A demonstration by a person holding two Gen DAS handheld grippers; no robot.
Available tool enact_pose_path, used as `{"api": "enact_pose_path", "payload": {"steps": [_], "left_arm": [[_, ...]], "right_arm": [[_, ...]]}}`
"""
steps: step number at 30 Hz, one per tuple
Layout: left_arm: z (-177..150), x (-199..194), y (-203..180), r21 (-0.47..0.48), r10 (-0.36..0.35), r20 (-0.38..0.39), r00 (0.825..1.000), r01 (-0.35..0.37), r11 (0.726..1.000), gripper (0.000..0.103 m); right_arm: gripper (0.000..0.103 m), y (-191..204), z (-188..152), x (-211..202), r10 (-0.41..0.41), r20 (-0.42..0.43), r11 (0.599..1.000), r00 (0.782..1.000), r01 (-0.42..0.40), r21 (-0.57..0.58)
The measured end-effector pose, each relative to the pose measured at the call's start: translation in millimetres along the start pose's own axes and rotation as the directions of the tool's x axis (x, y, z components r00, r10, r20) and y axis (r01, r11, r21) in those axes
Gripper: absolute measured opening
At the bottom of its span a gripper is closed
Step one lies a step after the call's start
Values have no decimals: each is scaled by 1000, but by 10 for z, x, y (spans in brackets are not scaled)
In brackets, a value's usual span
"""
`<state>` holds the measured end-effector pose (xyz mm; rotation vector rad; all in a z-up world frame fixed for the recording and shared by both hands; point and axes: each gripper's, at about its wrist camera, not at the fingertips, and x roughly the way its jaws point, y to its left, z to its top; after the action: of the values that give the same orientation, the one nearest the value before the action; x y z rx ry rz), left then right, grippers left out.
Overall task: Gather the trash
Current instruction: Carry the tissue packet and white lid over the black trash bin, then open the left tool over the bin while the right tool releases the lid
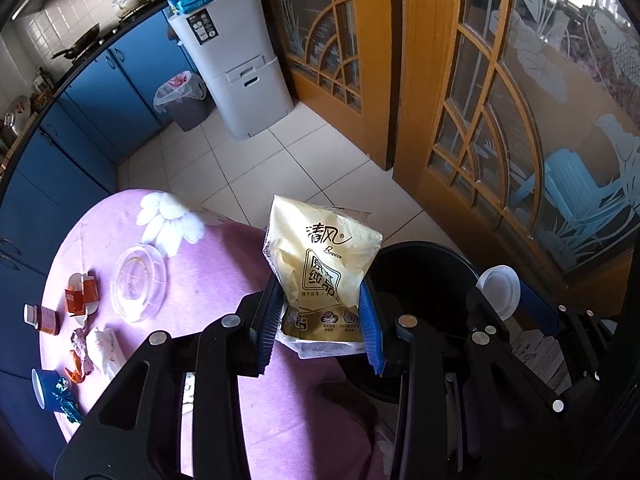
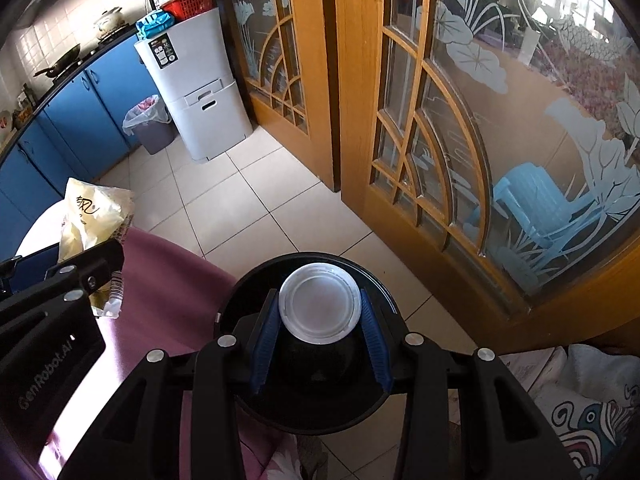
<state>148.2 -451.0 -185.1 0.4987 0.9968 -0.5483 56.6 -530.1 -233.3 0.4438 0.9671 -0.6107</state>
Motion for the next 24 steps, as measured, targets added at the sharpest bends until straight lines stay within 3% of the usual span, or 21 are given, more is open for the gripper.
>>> {"api": "enact_pose_path", "payload": {"steps": [10,13,17,24], "left_arm": [[24,79,-99,15,-7,-10,1000,8,1000,41],[23,77,-96,13,-6,-6,1000,6,1000,55],[26,72,-62,4,1,-1,1000,-1,1000,61],[17,87,10,-12,3,-13,1000,-3,1000,61]], "right_arm": [[39,-54,-12,141,2,-34,1000,999,-1,21],[39,-75,-6,156,6,-38,1000,999,-5,24],[39,-75,-7,158,3,-33,1000,999,-2,23],[39,-54,-9,166,3,-34,1000,999,-3,20]]}}
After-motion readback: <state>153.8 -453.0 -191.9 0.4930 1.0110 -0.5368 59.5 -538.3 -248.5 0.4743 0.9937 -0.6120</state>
